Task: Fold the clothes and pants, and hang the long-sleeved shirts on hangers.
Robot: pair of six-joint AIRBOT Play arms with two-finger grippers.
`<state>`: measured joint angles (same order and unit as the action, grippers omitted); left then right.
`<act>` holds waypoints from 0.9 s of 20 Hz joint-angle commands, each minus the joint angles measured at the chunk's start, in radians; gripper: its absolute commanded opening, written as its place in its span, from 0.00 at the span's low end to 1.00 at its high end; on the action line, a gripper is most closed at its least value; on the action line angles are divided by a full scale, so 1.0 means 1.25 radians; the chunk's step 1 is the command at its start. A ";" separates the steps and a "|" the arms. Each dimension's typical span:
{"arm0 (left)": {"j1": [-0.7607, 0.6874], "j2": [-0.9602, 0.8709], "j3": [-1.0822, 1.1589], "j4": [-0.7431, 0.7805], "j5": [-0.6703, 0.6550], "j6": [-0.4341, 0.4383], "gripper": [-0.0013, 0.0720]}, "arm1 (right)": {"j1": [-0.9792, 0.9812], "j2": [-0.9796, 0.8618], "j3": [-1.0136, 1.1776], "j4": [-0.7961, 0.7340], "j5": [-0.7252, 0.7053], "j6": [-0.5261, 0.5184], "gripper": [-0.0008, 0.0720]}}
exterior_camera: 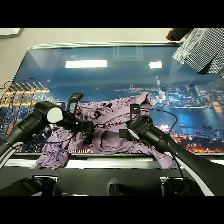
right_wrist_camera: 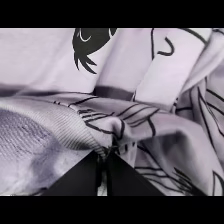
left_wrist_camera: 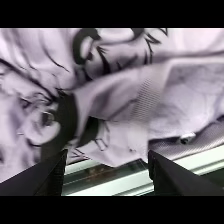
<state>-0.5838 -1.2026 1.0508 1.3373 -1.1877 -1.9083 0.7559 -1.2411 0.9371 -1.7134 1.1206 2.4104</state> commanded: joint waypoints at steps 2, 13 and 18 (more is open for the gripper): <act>-0.090 -0.014 -0.022 -0.001 0.097 -0.008 0.81 | 0.001 0.049 0.001 0.001 0.034 0.039 0.06; -0.124 -0.189 -0.022 0.002 0.190 -0.060 0.54 | 0.002 0.082 0.001 0.036 0.053 0.073 0.06; -0.068 -0.168 0.044 0.000 0.071 -0.033 0.05 | -0.009 0.124 0.040 0.054 0.092 0.078 0.06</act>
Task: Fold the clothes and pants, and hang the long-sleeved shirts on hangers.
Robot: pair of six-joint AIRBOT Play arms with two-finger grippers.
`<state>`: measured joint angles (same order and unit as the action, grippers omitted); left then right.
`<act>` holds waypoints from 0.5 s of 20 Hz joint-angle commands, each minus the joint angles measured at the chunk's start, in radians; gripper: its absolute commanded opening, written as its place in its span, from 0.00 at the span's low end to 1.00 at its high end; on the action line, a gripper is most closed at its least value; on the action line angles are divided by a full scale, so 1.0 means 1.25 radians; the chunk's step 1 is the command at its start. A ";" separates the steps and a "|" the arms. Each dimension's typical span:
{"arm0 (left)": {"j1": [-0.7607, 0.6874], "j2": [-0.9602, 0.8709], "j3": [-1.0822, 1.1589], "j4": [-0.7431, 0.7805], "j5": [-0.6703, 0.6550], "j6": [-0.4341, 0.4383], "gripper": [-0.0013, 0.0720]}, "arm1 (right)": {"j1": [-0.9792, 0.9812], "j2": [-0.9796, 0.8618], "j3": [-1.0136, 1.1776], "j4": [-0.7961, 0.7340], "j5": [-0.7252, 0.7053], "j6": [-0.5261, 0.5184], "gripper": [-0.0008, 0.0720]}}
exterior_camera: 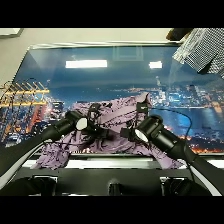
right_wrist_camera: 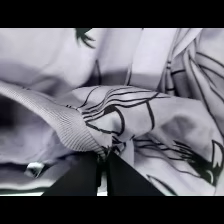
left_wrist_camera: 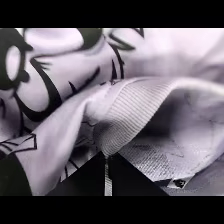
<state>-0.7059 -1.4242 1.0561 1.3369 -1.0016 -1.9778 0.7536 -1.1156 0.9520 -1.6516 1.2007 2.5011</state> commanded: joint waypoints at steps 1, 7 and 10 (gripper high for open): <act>0.049 0.029 0.072 0.000 -0.127 0.052 0.05 | -0.023 0.031 0.060 0.007 0.051 -0.013 0.06; 0.105 0.160 0.283 -0.001 -0.379 0.111 0.05 | -0.080 0.041 0.355 0.051 0.208 -0.146 0.06; 0.105 0.216 0.365 -0.001 -0.487 0.096 0.05 | -0.080 0.046 0.480 0.103 0.251 -0.149 0.06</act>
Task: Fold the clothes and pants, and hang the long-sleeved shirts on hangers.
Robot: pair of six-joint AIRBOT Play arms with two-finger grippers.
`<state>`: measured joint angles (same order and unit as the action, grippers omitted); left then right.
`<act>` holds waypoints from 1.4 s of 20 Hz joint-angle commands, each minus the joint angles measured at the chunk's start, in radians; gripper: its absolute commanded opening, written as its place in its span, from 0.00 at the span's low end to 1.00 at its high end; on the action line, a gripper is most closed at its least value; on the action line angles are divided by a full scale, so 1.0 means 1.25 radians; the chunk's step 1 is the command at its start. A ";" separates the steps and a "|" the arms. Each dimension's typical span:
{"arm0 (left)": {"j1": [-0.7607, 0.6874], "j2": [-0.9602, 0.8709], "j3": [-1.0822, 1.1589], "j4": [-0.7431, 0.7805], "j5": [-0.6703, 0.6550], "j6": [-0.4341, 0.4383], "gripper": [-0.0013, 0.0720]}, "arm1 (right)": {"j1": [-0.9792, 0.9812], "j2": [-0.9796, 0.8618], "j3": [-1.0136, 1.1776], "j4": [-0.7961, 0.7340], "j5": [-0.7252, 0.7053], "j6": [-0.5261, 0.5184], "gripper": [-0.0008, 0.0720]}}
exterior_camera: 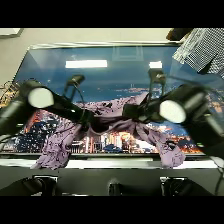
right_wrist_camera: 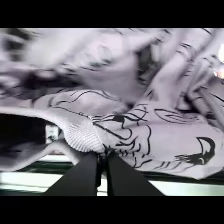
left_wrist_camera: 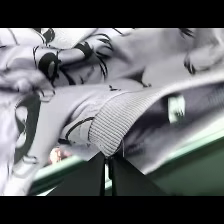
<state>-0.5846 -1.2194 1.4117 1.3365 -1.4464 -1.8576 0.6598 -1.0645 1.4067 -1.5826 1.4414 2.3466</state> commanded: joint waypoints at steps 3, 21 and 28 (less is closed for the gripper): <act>0.008 0.103 0.126 -0.006 -0.174 -0.059 0.05 | -0.005 0.005 0.206 0.093 0.098 -0.025 0.06; 0.028 -0.031 -0.228 -0.147 0.169 -0.021 0.44 | 0.089 -0.037 -0.293 -0.041 -0.215 0.162 0.06; 0.396 0.122 -0.228 0.041 0.095 0.093 0.86 | 0.089 -0.042 -0.293 -0.027 -0.213 0.151 0.06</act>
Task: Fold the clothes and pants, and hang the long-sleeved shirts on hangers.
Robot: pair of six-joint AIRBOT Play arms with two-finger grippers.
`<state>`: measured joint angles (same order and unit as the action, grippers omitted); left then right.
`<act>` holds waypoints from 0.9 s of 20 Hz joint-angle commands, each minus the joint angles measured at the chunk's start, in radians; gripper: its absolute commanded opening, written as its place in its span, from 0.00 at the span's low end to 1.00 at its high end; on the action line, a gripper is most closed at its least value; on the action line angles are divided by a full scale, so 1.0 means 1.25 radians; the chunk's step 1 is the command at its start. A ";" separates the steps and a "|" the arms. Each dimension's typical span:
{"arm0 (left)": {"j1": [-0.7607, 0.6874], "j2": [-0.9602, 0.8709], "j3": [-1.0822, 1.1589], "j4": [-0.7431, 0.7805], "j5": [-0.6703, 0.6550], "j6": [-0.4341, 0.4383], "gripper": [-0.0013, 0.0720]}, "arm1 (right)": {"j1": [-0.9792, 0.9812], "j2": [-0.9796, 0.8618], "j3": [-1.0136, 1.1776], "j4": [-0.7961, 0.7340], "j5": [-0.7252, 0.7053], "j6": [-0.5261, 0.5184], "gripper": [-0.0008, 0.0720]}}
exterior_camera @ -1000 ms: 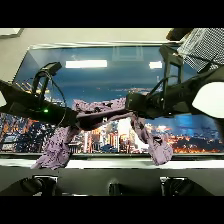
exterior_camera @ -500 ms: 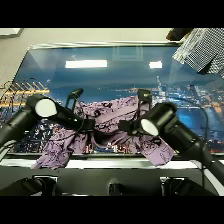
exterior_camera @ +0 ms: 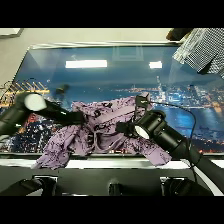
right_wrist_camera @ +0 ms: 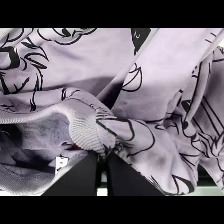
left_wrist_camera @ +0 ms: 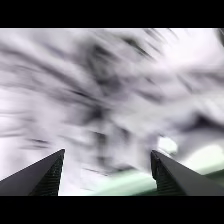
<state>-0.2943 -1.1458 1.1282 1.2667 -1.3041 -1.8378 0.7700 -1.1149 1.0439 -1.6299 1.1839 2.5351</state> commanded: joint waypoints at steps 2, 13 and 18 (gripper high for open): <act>0.334 0.091 -0.001 0.111 -0.029 0.233 0.86 | 0.001 -0.002 -0.002 0.024 -0.008 0.001 0.06; 0.816 -0.073 -0.019 0.034 0.046 0.454 0.86 | 0.001 -0.002 -0.002 0.026 -0.007 -0.005 0.06; 0.835 -0.155 -0.020 0.062 0.090 0.580 0.86 | 0.001 -0.002 -0.002 0.029 -0.005 -0.008 0.06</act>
<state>0.7212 -1.2823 1.1046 1.3308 -1.2366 -1.2079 0.7700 -1.1160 1.0412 -1.5963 1.1759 2.5301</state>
